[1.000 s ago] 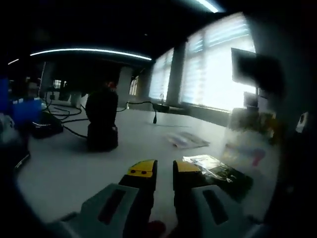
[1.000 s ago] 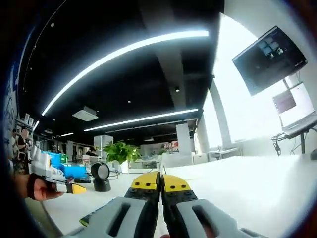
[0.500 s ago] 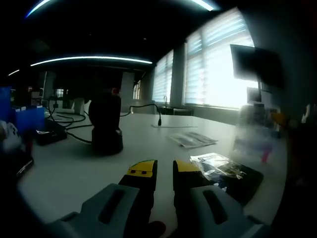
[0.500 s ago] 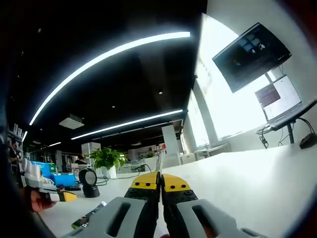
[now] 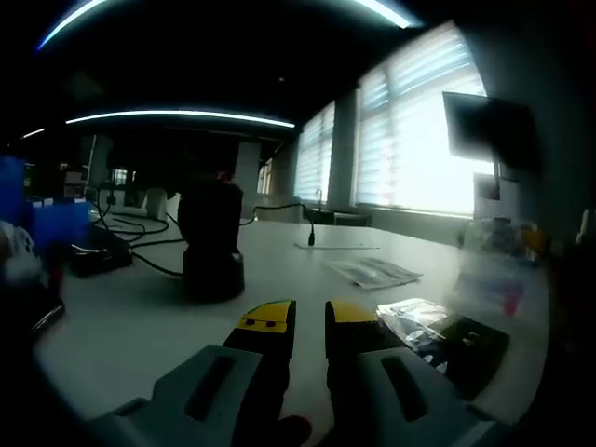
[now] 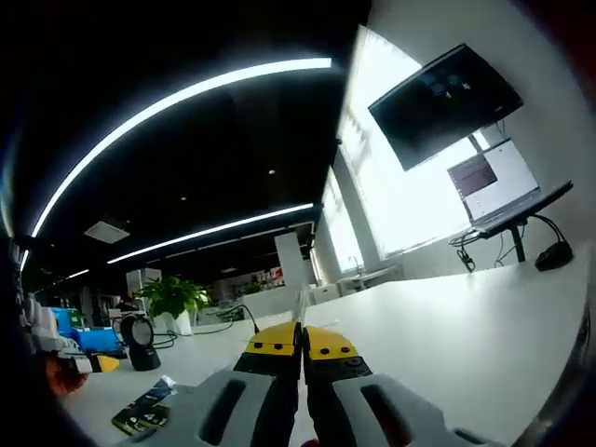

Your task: Clip sheet goods on table flip sheet goods clip sheet goods scan sheet goods put sheet goods back to table

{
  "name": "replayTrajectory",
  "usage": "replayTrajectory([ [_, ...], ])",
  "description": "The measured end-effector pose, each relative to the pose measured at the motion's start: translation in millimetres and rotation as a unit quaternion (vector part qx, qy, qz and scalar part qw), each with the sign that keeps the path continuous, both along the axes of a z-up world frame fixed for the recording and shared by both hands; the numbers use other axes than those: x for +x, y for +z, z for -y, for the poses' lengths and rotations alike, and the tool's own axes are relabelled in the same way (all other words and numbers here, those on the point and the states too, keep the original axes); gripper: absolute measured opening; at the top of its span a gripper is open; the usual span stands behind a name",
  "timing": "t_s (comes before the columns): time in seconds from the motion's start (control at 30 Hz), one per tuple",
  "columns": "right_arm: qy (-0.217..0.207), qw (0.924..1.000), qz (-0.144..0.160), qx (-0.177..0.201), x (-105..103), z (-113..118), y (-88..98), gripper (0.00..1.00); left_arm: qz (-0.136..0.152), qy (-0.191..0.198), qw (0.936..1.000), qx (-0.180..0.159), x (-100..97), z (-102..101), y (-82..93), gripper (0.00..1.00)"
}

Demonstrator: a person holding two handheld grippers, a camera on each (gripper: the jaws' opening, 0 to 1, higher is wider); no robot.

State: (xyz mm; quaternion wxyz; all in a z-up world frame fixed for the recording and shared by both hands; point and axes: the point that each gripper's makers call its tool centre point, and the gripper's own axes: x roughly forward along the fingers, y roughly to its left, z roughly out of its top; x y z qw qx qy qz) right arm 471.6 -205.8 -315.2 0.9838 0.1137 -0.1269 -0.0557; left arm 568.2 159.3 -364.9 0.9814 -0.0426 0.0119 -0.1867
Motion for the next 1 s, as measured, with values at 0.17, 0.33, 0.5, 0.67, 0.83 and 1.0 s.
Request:
replayTrajectory([
  [0.17,-0.02,0.9998,-0.007,-0.003,-3,8,-3.8,0.0,0.003,0.006,0.9999,-0.009,0.5,-5,1.1,0.06],
  [0.33,-0.045,0.9988,-0.016,0.008,-5,18,-11.5,0.0,0.004,0.009,0.9998,-0.018,1.5,-7,2.0,0.06],
  [0.5,-0.057,0.9978,-0.027,0.017,-4,25,-21.2,0.0,0.005,0.011,0.9998,-0.018,1.0,-8,2.4,0.06],
  [0.67,-0.069,0.9965,-0.044,0.017,-2,29,-32.0,0.0,0.006,0.013,0.9998,-0.015,1.2,-8,2.0,0.06],
  [0.83,-0.087,0.9937,-0.07,-0.011,0,30,-39.7,0.0,0.008,0.014,0.9998,-0.01,0.4,-7,2.2,0.06],
  [1.0,-0.09,0.991,-0.09,-0.041,2,23,-45.9,0.0,0.009,0.013,0.9999,-0.005,-0.1,-6,2.0,0.06],
])
